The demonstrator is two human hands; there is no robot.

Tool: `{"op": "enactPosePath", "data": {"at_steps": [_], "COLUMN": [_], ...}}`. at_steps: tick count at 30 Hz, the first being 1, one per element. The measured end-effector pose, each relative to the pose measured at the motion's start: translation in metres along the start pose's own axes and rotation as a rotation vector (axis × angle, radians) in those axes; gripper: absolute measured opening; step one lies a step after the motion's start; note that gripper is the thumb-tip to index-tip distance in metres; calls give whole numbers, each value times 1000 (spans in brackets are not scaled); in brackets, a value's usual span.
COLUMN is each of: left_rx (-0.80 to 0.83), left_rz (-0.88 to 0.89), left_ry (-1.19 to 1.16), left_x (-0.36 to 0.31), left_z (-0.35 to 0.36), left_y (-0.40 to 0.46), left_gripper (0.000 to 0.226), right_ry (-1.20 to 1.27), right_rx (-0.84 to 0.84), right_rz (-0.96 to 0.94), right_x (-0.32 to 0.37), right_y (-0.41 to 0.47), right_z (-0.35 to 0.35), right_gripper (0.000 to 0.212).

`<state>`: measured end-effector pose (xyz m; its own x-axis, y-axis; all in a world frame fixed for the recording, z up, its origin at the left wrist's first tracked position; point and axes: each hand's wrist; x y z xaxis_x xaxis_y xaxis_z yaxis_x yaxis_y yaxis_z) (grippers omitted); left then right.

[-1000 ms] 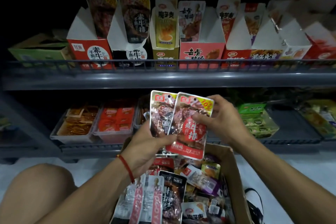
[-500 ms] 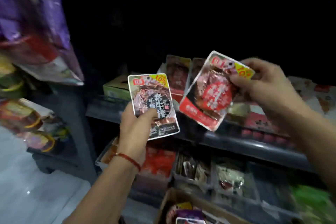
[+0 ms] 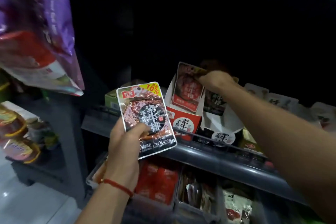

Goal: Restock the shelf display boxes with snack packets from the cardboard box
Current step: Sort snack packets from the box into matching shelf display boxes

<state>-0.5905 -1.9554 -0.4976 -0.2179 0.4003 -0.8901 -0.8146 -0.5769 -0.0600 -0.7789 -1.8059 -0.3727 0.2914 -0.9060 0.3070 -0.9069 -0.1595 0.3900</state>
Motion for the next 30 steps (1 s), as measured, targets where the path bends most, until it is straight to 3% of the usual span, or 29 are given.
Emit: {"op": "enactPosePath", "data": {"at_steps": [5, 11, 18, 20, 23, 26, 28, 30], "left_rx": [44, 59, 106, 125, 158, 227, 263, 287], "left_rz": [-7, -26, -29, -25, -4, 39, 84, 125], "left_ry": [62, 48, 31, 30, 35, 53, 100, 161], "left_x": [6, 14, 15, 14, 13, 11, 13, 17], "left_z": [7, 14, 24, 27, 29, 32, 35, 37], "left_y": [2, 2, 0, -3, -8, -13, -16, -20], "left_gripper": [32, 30, 34, 37, 35, 35, 38, 38], "right_ry": [-304, -404, -555, -436, 7, 377, 405, 401], "right_rx": [-70, -97, -96, -130, -80, 277, 532, 562], "right_rz": [-131, -208, -227, -249, -313, -413, -384, -353], "right_x": [-8, -12, -18, -17, -8, 5, -1, -19], "right_y": [22, 39, 40, 32, 4, -41, -65, -73], "right_z": [25, 29, 25, 19, -1, -31, -46, -60], "right_gripper": [41, 38, 53, 42, 27, 26, 25, 20]}}
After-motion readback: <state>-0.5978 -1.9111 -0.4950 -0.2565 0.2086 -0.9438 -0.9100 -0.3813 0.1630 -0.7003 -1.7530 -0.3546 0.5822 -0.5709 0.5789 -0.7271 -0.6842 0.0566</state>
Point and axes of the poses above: each hand's wrist, its own y-axis towards the middle knuckle, its own z-axis out of the palm, x = y × z, and after that the axes turned 4 degrees about -x, right-handed
